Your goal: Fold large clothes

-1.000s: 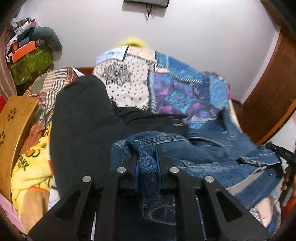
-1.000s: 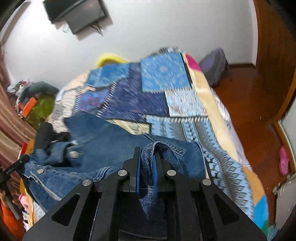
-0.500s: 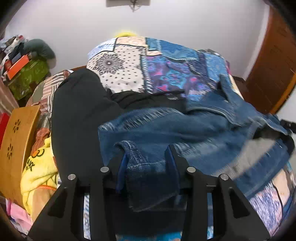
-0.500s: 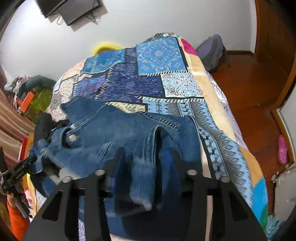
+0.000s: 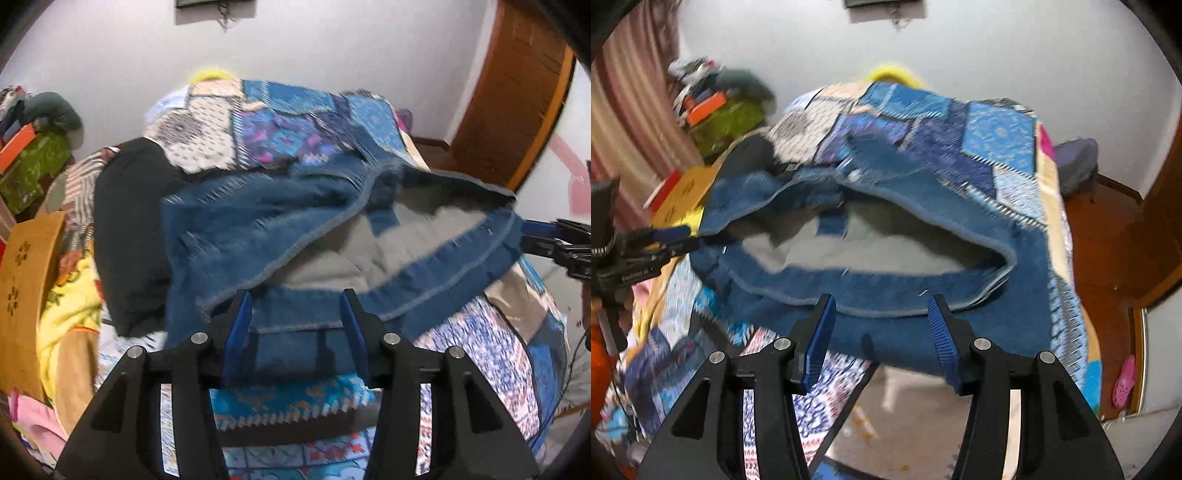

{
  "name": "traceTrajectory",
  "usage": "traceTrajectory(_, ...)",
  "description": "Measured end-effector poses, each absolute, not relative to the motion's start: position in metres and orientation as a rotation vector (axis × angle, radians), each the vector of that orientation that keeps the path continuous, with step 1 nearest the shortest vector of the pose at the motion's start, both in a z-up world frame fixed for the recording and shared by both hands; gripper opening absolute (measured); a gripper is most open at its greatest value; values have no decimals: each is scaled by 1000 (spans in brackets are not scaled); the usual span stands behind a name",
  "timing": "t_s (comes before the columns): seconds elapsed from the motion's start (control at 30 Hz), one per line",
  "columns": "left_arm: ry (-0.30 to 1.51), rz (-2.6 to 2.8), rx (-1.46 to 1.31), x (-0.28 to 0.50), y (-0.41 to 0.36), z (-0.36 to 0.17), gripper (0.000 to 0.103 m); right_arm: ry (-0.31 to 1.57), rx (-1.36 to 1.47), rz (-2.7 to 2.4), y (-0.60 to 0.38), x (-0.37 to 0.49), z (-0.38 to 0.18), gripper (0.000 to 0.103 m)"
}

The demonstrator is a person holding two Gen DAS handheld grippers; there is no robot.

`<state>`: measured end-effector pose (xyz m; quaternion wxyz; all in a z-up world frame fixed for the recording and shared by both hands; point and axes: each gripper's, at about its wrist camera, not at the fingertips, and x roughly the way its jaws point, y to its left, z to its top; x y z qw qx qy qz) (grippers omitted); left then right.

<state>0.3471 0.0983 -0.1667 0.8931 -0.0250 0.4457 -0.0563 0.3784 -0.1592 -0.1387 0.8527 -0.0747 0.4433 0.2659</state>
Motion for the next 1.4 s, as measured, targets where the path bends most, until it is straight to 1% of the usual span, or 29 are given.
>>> traceTrajectory(0.23, 1025, -141, -52, 352, 69, -217, 49, 1043, -194, 612, -137, 377, -175, 48)
traceTrajectory(0.4, 1043, -103, -113, 373, 74, -246, 49, 1039, -237, 618, -126, 384, -184, 48)
traceTrajectory(0.43, 1030, -93, -113, 378, 75, -246, 49, 1049, -241, 626, -123, 387, -186, 49)
traceTrajectory(0.5, 995, -25, -103, 390, 80, -245, 49, 1054, -239, 644, -119, 391, -192, 55)
traceTrajectory(0.53, 985, -6, -111, 396, 83, -244, 49, 1049, -237, 651, -117, 392, -193, 56)
traceTrajectory(0.63, 967, 10, -184, 415, 95, -236, 49, 1041, -263, 649, -108, 401, -197, 56)
traceTrajectory(0.73, 939, 1, -194, 437, 100, -218, 47, 1035, -262, 642, -103, 419, -191, 56)
traceTrajectory(0.83, 897, -9, -209, 455, 103, -194, 47, 985, -207, 589, -104, 444, -178, 56)
traceTrajectory(0.9, 832, -31, -224, 459, 102, -173, 47, 947, -122, 538, -111, 459, -169, 56)
traceTrajectory(1.0, 737, 7, -129, 468, 95, -151, 48, 894, -15, 458, -120, 473, -158, 56)
traceTrajectory(1.1, 747, 44, -79, 477, 94, -147, 49, 875, -10, 418, -122, 475, -154, 56)
traceTrajectory(1.23, 742, -8, -139, 456, 103, -140, 49, 884, -32, 440, -130, 461, -147, 56)
traceTrajectory(1.4, 733, 1, -131, 417, 108, -129, 51, 847, -145, 428, -144, 430, -130, 56)
